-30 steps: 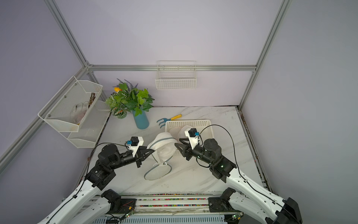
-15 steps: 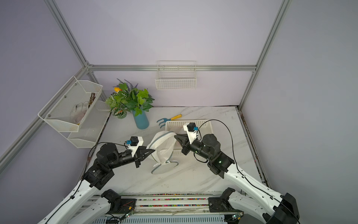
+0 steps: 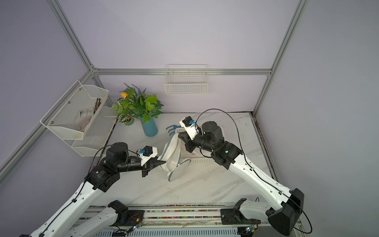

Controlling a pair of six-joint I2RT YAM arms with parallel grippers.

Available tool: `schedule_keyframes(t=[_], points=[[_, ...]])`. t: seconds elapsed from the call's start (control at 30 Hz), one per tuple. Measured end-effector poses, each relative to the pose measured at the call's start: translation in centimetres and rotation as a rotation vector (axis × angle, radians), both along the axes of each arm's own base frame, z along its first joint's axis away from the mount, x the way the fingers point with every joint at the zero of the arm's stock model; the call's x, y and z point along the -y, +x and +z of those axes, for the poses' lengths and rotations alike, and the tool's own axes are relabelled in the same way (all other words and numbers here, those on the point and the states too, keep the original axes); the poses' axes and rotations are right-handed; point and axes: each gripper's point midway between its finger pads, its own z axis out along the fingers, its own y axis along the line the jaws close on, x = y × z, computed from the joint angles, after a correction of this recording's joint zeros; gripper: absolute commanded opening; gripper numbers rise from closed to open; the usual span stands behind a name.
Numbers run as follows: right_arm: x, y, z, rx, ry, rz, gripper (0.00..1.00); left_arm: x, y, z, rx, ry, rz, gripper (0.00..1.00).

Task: Turn the laundry bag inside out
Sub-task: Turn over the laundry bag.

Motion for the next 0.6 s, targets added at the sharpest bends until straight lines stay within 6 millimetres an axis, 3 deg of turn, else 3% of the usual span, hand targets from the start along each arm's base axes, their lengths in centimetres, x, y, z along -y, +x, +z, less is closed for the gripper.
schedule_keyframes(t=[0.17,0.23,0.5,0.6], points=[[-0.8,-0.5,-1.6,-0.071,-0.075,0.062,0.0,-0.1,-0.7,-0.6,0.027,0.067,-0.053,0.0],[-1.2,-0.6,-2.6,-0.115,-0.096,0.088,0.09,-0.1,-1.2,-0.8,0.045,0.082,-0.082,0.0],[-2.6,-0.5,-9.0,-0.371,-0.188,0.114,0.24,-0.5,-2.7,-0.7,0.157,0.113,-0.151,0.0],[-2.8,-1.0,-10.1,-0.44,-0.186,0.126,0.32,-0.7,-2.9,-0.1,0.204,0.106,-0.153,0.0]])
